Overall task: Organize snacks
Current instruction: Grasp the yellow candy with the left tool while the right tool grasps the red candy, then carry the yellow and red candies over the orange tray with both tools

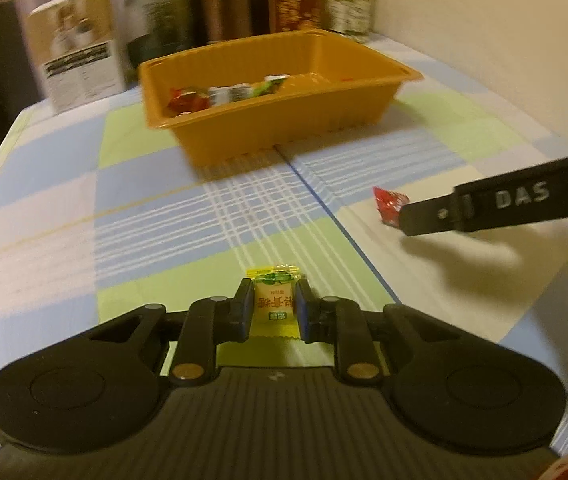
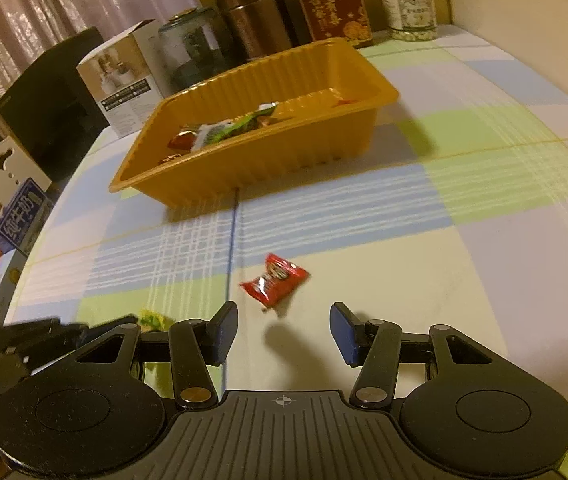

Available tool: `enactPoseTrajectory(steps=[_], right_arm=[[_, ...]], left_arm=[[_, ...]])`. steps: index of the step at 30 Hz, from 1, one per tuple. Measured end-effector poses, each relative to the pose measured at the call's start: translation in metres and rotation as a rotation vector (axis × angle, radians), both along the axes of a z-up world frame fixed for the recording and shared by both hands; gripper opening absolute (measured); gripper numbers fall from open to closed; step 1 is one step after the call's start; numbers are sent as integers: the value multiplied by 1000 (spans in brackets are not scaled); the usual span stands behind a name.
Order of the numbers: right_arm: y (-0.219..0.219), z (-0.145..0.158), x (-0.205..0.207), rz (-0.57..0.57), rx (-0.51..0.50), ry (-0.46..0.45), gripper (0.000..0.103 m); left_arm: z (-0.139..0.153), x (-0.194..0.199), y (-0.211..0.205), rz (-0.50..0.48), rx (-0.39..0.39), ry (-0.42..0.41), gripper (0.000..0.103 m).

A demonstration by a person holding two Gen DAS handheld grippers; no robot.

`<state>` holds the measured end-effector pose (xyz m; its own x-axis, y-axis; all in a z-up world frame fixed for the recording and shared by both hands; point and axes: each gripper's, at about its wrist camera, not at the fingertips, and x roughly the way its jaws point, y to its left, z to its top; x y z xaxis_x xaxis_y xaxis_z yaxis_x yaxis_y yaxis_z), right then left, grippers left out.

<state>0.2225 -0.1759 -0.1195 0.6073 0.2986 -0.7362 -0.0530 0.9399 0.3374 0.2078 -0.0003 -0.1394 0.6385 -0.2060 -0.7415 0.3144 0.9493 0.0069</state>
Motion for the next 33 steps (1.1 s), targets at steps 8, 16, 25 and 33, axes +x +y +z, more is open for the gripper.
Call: enactPoseTrajectory(steps=[8,16,25,33], right_arm=[[20,-10,20,-31,-73,-24,43],[37,-13,19,20,-214,-70,34],[30,-8,4,42,-230,-102,19],[21,14,-20,34,-208,-114,19]], left_arm=[[7,-8,14,118,-57,4,19],[7,-15,16,139,-56,-1,19],[11,-20,12,145,-73,8,19],[30,-27,4,154,-95,1,19]])
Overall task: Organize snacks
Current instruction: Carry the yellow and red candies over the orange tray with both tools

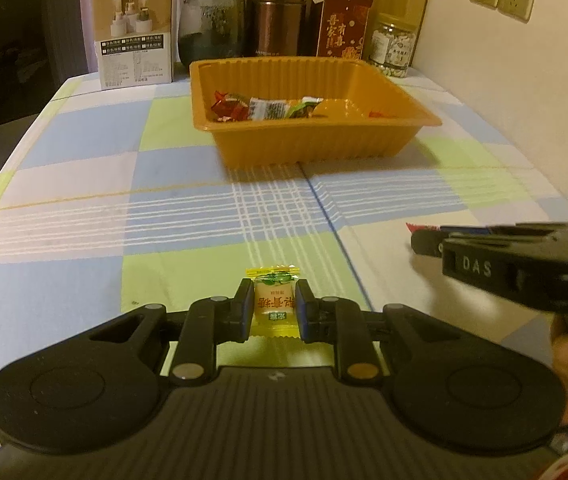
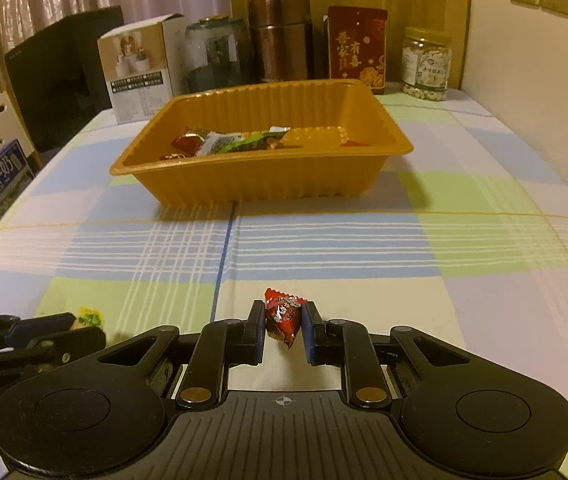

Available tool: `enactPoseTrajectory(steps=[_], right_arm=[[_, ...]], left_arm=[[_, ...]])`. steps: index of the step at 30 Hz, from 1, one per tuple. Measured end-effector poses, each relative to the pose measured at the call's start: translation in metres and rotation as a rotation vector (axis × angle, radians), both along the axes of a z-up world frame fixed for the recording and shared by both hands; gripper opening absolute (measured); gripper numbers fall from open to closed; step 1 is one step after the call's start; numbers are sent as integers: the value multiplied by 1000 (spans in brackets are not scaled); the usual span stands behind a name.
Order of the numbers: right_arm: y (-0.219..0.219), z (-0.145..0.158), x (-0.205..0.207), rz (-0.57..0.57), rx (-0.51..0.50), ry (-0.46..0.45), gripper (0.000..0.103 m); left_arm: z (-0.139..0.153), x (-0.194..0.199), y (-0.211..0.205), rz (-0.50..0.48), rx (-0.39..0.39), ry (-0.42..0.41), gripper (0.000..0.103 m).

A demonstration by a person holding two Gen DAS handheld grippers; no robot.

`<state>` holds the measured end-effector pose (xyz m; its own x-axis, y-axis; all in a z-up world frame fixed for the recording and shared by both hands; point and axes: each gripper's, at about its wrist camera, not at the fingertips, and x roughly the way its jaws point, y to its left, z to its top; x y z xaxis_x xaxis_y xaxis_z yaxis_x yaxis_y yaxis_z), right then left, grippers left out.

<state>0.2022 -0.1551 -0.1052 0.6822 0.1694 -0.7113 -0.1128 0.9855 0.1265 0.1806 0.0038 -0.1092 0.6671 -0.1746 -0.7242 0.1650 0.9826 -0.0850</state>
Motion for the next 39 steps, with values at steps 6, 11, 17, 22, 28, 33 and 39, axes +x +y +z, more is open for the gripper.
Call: enactPoseTrajectory(steps=[6,11,17,22,28,33,39], right_arm=[[-3,22,-19,6,26,-20,19],[-5,38,-29,10,34,-39,19],[-7,52,-38,17,38,-56,19],[-12,60,-40,20,48,-66,19],[-19,74,-30,25,68,-81,19],[-26,86,-5,41,63,-91,19],[-37,97,30,51,60,-90,19]], left_arm=[[19,-7,-6,10,-17,-11,19],[33,-14,-7,18,-27,-18,19],[45,-20,-8,25,-35,-26,19],[54,-21,-8,25,-44,-34,19],[69,-12,-8,17,-57,-55,19],[80,8,-7,14,-77,-66,19],[91,40,-9,3,-88,-73,19]])
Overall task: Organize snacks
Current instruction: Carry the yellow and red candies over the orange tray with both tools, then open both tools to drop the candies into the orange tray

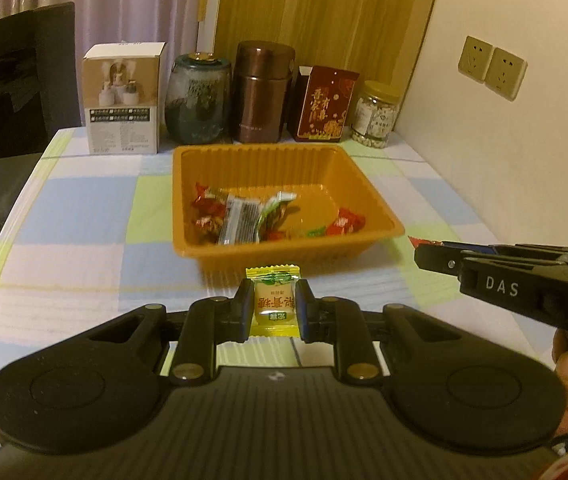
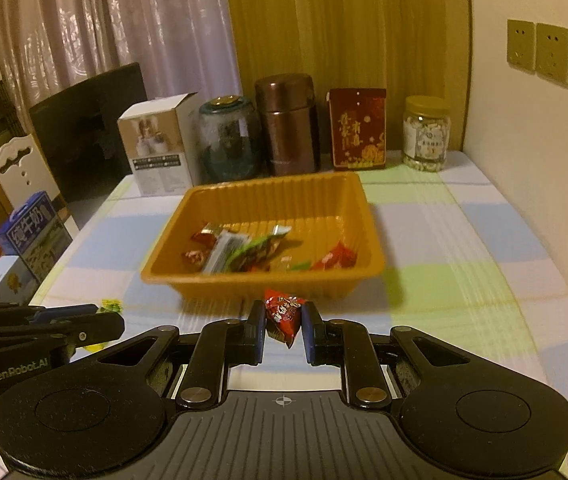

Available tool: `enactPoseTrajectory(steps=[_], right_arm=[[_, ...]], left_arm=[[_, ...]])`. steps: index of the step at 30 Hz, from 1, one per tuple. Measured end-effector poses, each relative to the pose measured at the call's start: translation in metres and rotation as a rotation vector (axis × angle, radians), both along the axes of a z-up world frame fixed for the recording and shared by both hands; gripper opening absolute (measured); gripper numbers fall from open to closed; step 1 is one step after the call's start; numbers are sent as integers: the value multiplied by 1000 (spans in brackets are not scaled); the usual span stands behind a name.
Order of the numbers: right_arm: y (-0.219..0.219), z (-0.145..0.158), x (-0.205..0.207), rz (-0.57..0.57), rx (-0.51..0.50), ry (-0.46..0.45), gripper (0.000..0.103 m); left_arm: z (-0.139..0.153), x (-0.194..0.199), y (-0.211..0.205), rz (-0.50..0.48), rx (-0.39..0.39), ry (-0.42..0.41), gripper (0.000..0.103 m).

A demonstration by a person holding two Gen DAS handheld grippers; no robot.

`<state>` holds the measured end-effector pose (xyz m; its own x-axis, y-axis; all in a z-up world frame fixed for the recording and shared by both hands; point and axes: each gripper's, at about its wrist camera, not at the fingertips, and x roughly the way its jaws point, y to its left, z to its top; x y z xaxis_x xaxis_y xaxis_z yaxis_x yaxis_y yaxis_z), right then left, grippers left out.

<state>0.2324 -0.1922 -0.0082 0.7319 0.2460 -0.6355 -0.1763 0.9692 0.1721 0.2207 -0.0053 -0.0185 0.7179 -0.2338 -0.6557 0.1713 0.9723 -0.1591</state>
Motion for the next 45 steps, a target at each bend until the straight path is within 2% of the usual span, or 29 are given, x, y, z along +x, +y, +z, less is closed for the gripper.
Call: enactPoseTrajectory(steps=[14,25,45], right_arm=[[-11,6,77,17,4,12,19],[-10,-2,132,43,25,45,19],[-10,-27,161,36,58,104,19]], left_arm=[[15,80,-10,-29,-31,6,19],[8,133,-11,-10,1,24,19],[-18,169,-14,10,9,78,19]])
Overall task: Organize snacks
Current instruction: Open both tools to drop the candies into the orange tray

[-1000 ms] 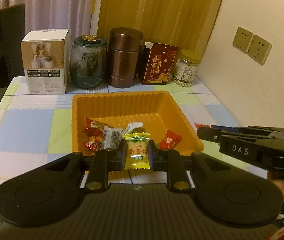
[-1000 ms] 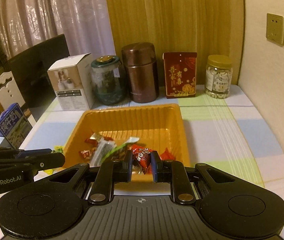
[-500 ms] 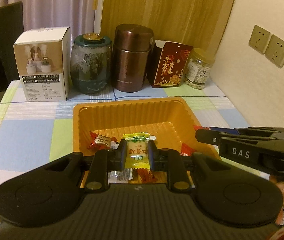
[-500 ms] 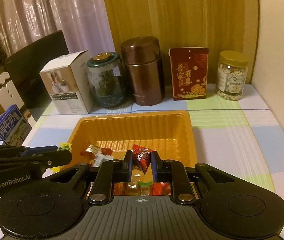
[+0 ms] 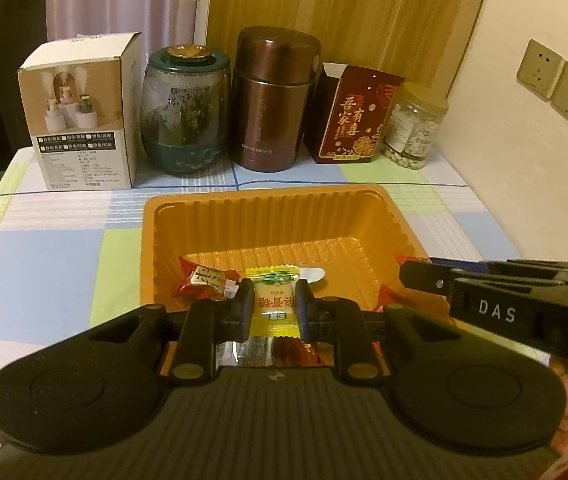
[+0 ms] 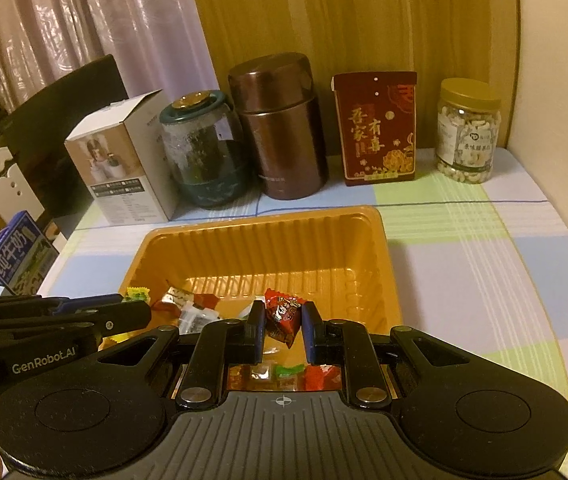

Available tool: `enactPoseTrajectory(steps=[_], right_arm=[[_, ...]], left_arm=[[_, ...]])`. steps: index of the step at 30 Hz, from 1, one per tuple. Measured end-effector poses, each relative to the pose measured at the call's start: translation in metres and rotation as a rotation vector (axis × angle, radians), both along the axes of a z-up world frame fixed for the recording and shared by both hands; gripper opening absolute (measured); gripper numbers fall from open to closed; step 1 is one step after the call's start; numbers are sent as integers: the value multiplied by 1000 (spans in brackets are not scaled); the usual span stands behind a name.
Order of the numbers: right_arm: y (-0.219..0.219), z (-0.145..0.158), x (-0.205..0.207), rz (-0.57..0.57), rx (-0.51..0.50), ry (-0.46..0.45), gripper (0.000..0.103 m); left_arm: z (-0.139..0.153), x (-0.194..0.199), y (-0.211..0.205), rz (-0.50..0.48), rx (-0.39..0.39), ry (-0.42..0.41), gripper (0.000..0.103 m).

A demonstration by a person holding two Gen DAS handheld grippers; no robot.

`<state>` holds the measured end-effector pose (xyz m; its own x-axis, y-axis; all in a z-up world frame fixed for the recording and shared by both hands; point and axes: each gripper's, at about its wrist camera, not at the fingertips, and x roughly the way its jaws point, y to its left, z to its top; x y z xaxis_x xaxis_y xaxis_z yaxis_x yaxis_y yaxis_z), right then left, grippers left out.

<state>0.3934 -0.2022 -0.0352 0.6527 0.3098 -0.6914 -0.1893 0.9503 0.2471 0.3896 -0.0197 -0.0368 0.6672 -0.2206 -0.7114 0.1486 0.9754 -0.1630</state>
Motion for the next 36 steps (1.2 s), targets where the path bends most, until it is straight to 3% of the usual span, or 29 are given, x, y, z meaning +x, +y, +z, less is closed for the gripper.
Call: enactPoseTrajectory(steps=[4,6,36], right_arm=[[-1,-3,0,-4,4,4,19],[-2,-3,-1,-5,3,5,19],[9,-1,0,11,6,2,19]], left_arm=[[-4,4,-3,-1,-4,0,20],[-6,5,-3,8,3,7,28],[-5,-4,13,29,18,5,29]])
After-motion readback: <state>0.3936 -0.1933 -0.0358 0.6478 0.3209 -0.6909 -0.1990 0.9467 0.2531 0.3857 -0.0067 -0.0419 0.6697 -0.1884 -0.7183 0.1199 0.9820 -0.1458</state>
